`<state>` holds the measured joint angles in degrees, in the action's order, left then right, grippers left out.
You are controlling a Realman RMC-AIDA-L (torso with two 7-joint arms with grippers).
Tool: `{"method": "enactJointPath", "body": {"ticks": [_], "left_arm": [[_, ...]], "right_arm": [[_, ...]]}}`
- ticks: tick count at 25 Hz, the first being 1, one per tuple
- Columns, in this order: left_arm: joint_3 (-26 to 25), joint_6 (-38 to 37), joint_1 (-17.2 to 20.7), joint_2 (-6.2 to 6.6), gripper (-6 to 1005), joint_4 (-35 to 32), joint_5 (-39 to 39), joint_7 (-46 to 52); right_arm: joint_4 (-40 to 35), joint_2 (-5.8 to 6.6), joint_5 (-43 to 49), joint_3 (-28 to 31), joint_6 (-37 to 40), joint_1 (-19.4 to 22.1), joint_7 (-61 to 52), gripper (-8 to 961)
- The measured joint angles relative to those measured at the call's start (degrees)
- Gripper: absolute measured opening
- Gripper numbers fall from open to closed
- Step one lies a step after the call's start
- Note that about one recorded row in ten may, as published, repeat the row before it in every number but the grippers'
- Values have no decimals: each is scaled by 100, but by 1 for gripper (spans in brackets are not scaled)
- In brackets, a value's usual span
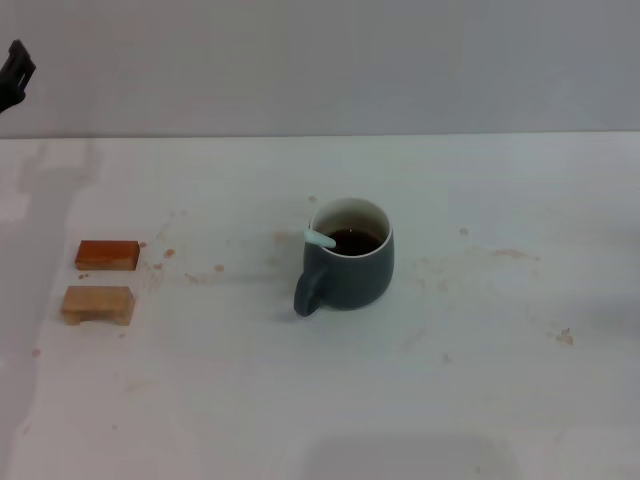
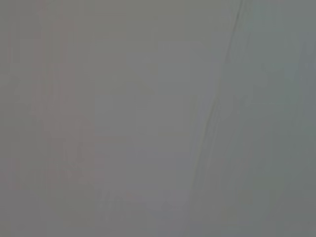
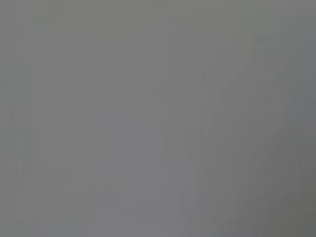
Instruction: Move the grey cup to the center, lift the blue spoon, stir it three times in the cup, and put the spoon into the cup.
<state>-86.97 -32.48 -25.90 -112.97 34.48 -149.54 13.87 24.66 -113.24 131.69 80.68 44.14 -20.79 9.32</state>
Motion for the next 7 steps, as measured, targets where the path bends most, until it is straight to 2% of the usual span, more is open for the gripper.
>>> {"method": "enactJointPath", "body": {"ticks": [1,2,7], "left_arm": [[0,0,0,0,697,0,0,0],[-18,-260,-76,53,697,-535,-547,450],[-10,-562,21,16,697,-796,-564,489]], "right_arm": [[-1,1,4,14,-8,17,0,14],[-1,1,6,31,-15,43,0,14],[-26,3,15,112,-20,82,0,14]]}}
